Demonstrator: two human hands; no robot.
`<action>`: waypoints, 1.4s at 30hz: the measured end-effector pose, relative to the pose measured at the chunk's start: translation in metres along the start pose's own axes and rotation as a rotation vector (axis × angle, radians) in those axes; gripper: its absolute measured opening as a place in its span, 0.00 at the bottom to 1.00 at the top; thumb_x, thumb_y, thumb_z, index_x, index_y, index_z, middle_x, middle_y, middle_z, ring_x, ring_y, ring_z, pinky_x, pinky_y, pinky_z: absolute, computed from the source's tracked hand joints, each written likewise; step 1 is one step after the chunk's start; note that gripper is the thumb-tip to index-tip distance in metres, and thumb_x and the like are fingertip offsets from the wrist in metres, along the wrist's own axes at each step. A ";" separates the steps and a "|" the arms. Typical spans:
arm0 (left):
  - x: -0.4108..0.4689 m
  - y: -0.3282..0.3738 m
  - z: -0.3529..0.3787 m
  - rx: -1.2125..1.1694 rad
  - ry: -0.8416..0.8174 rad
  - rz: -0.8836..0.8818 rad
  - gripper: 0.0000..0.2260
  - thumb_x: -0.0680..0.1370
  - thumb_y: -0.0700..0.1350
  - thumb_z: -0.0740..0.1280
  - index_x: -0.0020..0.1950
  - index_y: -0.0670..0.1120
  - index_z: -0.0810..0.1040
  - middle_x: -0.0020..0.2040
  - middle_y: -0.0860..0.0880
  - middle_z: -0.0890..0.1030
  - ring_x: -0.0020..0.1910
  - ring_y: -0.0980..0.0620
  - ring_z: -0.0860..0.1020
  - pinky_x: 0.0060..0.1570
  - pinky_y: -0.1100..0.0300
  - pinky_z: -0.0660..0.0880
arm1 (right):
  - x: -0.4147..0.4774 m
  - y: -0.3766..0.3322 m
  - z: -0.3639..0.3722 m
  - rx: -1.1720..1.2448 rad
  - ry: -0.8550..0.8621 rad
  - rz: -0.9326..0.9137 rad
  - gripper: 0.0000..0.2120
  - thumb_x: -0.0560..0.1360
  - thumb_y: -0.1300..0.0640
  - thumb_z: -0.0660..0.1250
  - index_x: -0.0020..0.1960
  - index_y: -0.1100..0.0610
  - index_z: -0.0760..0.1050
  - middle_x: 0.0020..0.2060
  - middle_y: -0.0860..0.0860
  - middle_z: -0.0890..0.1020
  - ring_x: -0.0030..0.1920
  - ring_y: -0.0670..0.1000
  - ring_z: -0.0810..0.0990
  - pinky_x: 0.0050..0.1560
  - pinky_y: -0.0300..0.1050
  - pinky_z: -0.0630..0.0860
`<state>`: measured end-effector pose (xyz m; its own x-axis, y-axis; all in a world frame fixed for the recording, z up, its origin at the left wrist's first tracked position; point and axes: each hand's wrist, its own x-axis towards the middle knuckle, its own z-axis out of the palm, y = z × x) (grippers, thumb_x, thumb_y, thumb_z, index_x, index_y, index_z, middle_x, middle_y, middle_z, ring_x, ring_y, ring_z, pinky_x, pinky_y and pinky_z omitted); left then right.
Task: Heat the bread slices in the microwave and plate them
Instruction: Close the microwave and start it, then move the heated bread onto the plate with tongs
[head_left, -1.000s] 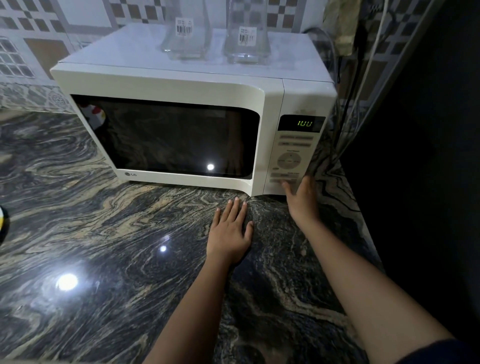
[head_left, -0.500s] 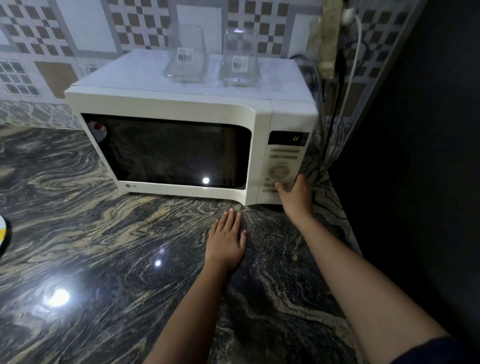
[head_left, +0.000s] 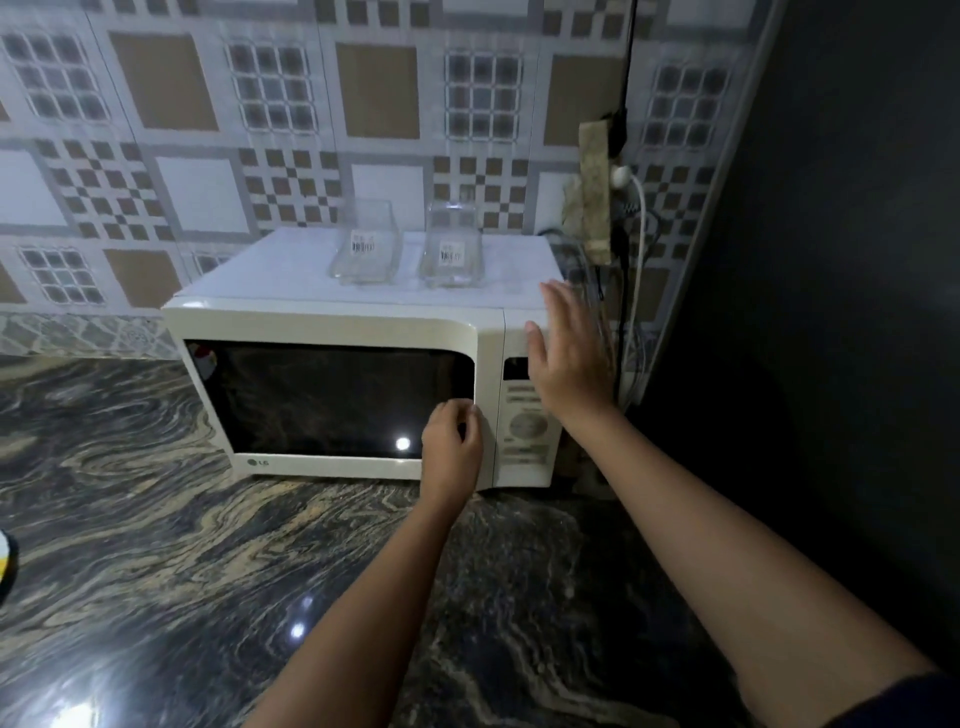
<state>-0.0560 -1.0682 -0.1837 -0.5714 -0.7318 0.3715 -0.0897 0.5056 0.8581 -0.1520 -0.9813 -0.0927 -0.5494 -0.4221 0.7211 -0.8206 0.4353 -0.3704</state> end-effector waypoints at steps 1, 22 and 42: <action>0.003 0.005 0.000 -0.011 0.014 0.017 0.08 0.79 0.41 0.60 0.49 0.40 0.78 0.43 0.47 0.76 0.43 0.52 0.73 0.40 0.67 0.63 | 0.004 -0.002 0.000 -0.036 -0.091 -0.024 0.26 0.78 0.51 0.48 0.70 0.63 0.66 0.68 0.59 0.70 0.70 0.58 0.67 0.71 0.53 0.63; 0.009 0.025 0.000 -0.134 -0.078 -0.162 0.15 0.81 0.44 0.59 0.34 0.47 0.66 0.29 0.51 0.68 0.30 0.56 0.64 0.26 0.71 0.63 | 0.010 0.000 -0.001 -0.246 -0.348 -0.037 0.21 0.82 0.51 0.47 0.74 0.52 0.59 0.74 0.50 0.62 0.74 0.51 0.56 0.74 0.46 0.48; -0.062 0.001 -0.063 -0.225 -0.205 -0.060 0.13 0.79 0.49 0.62 0.43 0.40 0.76 0.36 0.46 0.74 0.37 0.54 0.69 0.38 0.58 0.65 | -0.005 -0.030 -0.010 -0.061 -0.372 0.188 0.21 0.82 0.57 0.50 0.74 0.56 0.59 0.76 0.53 0.58 0.76 0.53 0.52 0.76 0.48 0.47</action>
<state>0.0305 -1.0510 -0.1832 -0.7251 -0.6384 0.2583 0.0413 0.3341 0.9416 -0.1231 -0.9848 -0.0789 -0.7172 -0.5842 0.3798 -0.6960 0.5738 -0.4317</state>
